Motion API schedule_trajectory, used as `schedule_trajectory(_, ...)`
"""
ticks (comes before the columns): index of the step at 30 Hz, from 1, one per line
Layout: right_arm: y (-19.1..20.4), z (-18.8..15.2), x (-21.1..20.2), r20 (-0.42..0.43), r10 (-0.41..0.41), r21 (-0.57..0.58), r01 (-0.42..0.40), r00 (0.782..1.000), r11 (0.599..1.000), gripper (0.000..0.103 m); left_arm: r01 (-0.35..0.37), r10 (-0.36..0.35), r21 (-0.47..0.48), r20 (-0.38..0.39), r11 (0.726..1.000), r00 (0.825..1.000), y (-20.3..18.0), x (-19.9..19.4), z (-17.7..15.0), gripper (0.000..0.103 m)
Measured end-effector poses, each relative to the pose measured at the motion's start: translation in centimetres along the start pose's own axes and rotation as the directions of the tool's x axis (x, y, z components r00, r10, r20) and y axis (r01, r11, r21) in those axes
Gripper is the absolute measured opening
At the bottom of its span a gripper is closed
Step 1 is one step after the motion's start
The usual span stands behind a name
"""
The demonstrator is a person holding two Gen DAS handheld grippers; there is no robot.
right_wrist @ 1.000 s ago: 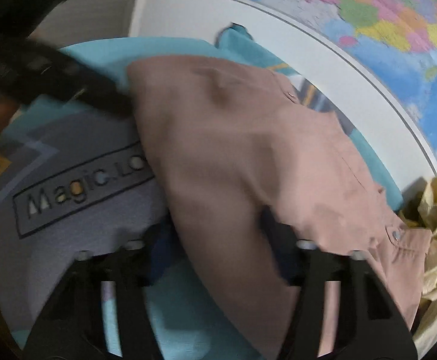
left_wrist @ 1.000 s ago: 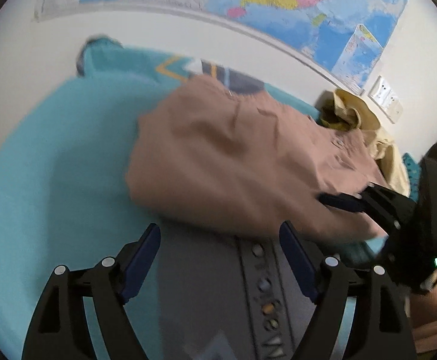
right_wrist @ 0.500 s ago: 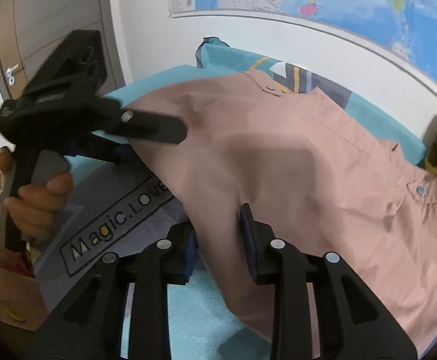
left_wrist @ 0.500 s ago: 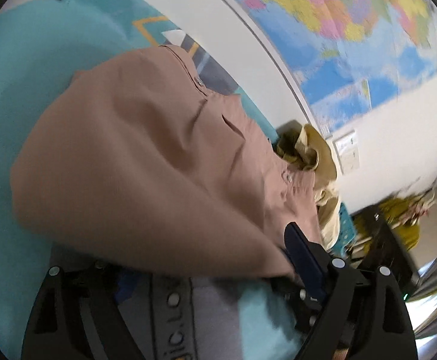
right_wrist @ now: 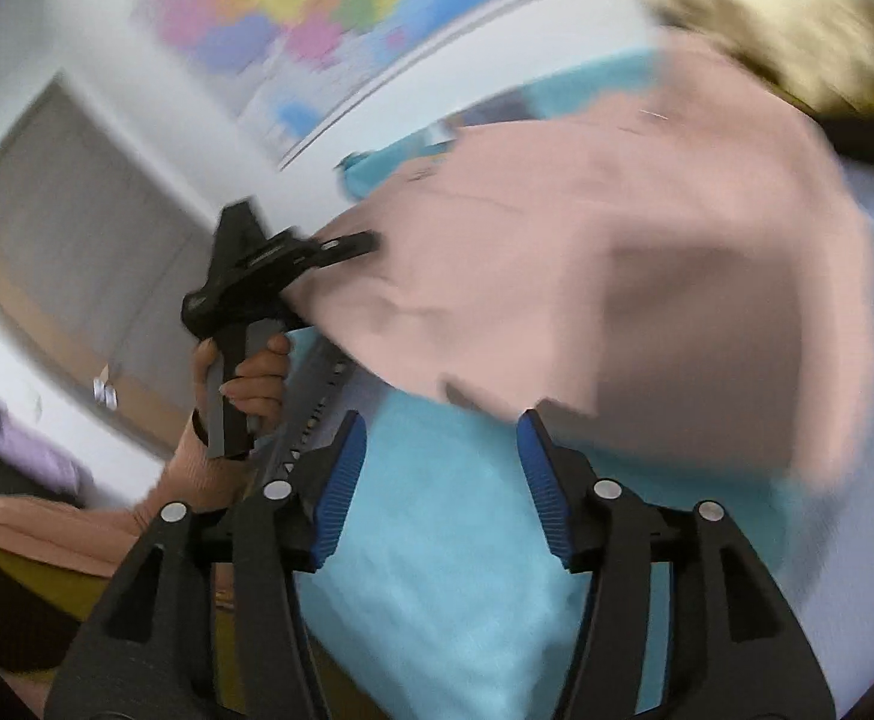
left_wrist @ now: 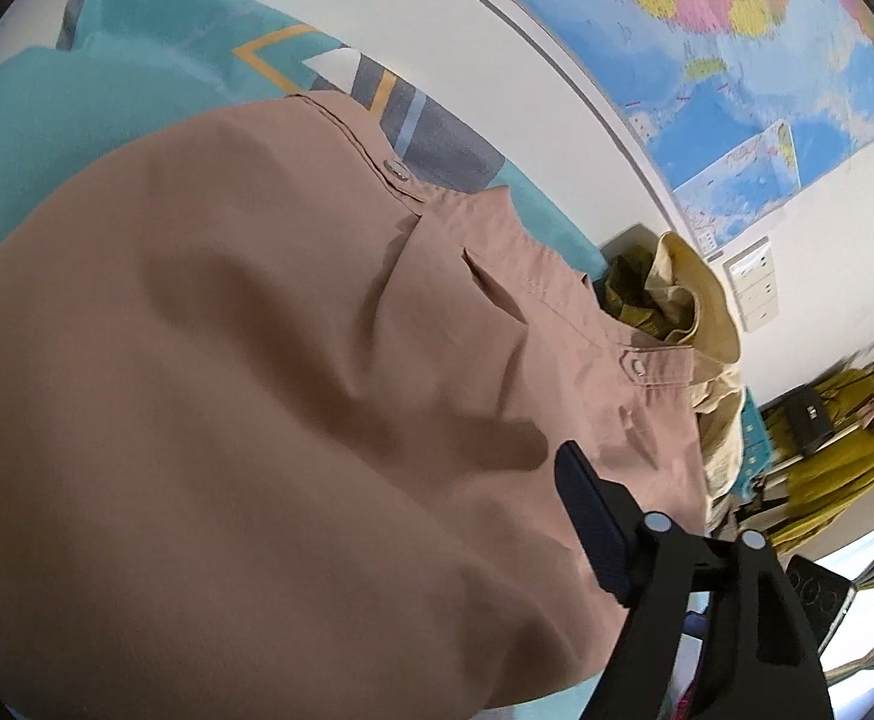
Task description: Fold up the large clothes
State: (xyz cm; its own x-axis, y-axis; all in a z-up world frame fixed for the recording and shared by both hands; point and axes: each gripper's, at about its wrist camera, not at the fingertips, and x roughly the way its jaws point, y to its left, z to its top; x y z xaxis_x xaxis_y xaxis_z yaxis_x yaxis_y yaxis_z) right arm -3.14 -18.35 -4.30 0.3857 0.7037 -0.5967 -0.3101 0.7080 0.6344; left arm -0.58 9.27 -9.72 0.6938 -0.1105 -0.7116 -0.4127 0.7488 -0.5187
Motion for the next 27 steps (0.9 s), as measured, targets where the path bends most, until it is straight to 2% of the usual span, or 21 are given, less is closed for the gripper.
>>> schedule_trajectory(4, -4.2, -2.8, -3.4, 0.070, -0.036, 0.207, 0.021, 0.997, 0.978, 0.057, -0.047, 0.047, 0.031, 0.009, 0.998, 0.999, -0.4, 0.0, -0.2, 0.069)
schedule_trajectory(6, -5.1, -3.4, -3.9, 0.085, -0.069, 0.267, 0.044, 0.994, 0.963, 0.062, -0.068, 0.068, 0.040, 0.006, 0.997, 0.998, -0.5, 0.0, -0.1, 0.066)
schedule_trajectory(8, -5.7, -3.4, -3.6, 0.092, -0.086, 0.297, 0.055, 0.992, 0.953, 0.062, -0.090, 0.090, 0.052, -0.001, 0.995, 0.996, -0.7, 0.1, -0.1, 0.064)
schedule_trajectory(13, -6.0, -1.9, -2.2, 0.130, -0.145, 0.312, 0.098, 0.981, 0.945, 0.066, -0.095, 0.095, 0.061, -0.003, 0.994, 0.995, -0.6, 0.1, -0.1, 0.062)
schedule_trajectory(16, -6.3, -0.5, -1.2, 0.168, -0.168, 0.312, 0.109, 0.971, 0.944, 0.072, -0.089, 0.089, 0.056, 0.000, 0.994, 0.996, -0.5, 0.1, 0.0, 0.062)
schedule_trajectory(18, -6.3, 0.4, -0.5, 0.192, -0.173, 0.307, 0.108, 0.966, 0.946, 0.080, -0.073, 0.073, 0.048, 0.001, 0.996, 0.997, -0.4, 0.0, 0.0, 0.068)
schedule_trajectory(19, -6.3, 0.9, -0.1, 0.201, -0.172, 0.306, 0.105, 0.965, 0.946, 0.081, -0.029, 0.029, 0.028, 0.003, 0.999, 1.000, -0.2, 0.0, 0.1, 0.076)
schedule_trajectory(20, -6.1, 1.4, 0.4, 0.205, -0.168, 0.297, 0.102, 0.964, 0.949, 0.086, -0.011, 0.010, 0.012, 0.005, 1.000, 1.000, 0.0, 0.0, 0.2, 0.077)
schedule_trajectory(22, -6.3, 2.1, 0.9, 0.220, -0.169, 0.301, 0.098, 0.961, 0.949, 0.087, -0.006, 0.006, 0.001, 0.001, 1.000, 1.000, 0.0, 0.1, 0.4, 0.077)
schedule_trajectory(25, -6.8, 3.0, 1.3, 0.259, -0.146, 0.314, 0.060, 0.955, 0.948, 0.087, -0.020, 0.020, -0.001, 0.002, 1.000, 1.000, -0.2, 0.2, 0.6, 0.077)
schedule_trajectory(27, -7.1, 3.6, 1.7, 0.276, -0.133, 0.319, 0.040, 0.952, 0.947, 0.087, -0.066, 0.066, 0.033, 0.006, 0.997, 0.998, -1.0, 0.5, 0.5, 0.077)
